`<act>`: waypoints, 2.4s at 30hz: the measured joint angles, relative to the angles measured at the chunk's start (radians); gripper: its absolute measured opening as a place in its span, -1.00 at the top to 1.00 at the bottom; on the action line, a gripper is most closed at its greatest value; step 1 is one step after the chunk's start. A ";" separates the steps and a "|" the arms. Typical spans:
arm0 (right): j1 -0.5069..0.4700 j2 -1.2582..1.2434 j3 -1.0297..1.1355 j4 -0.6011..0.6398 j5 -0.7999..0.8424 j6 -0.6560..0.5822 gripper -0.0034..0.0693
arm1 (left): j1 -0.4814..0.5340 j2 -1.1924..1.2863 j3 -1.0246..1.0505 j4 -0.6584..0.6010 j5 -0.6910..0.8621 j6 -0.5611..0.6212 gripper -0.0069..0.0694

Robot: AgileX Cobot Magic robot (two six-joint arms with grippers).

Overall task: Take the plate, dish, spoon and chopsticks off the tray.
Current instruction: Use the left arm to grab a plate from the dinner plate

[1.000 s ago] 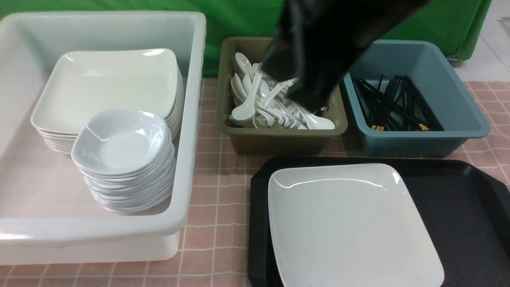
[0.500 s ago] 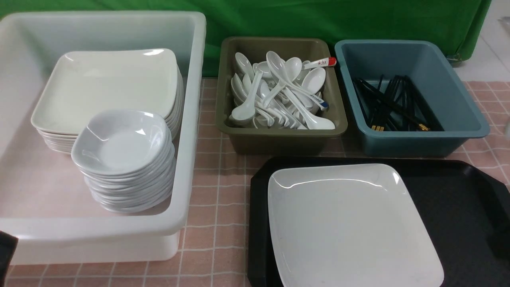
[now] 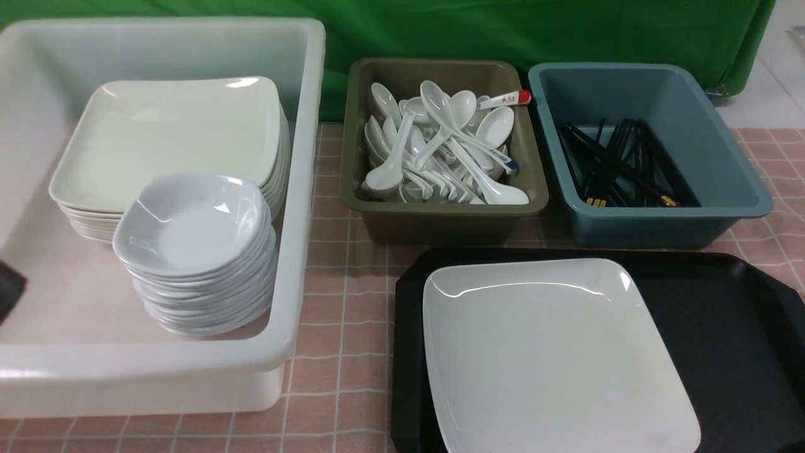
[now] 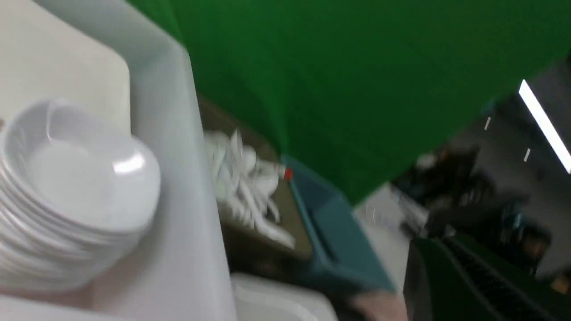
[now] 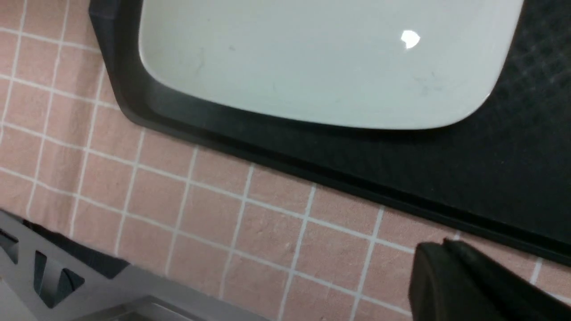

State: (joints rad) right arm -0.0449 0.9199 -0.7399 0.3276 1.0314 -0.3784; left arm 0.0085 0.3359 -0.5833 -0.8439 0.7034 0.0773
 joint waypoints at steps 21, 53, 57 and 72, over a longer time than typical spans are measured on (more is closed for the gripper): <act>-0.001 0.000 0.002 0.001 -0.067 -0.003 0.82 | -0.898 0.824 -0.224 0.020 -0.146 -0.093 0.48; -0.001 0.000 0.002 0.002 -0.075 -0.003 0.79 | -1.012 1.276 -0.207 0.484 -0.500 -0.836 -0.58; -0.001 0.000 0.002 0.002 -0.075 -0.003 0.79 | -1.012 1.302 -0.207 0.473 -0.509 -0.836 -0.57; -0.001 0.000 0.002 0.004 -0.076 -0.003 0.76 | -1.013 1.388 -0.205 0.439 -0.684 -0.836 -0.57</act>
State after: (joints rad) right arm -0.0457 0.9199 -0.7380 0.3315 0.9550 -0.3814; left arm -1.0045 1.7238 -0.7887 -0.4045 0.0195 -0.7586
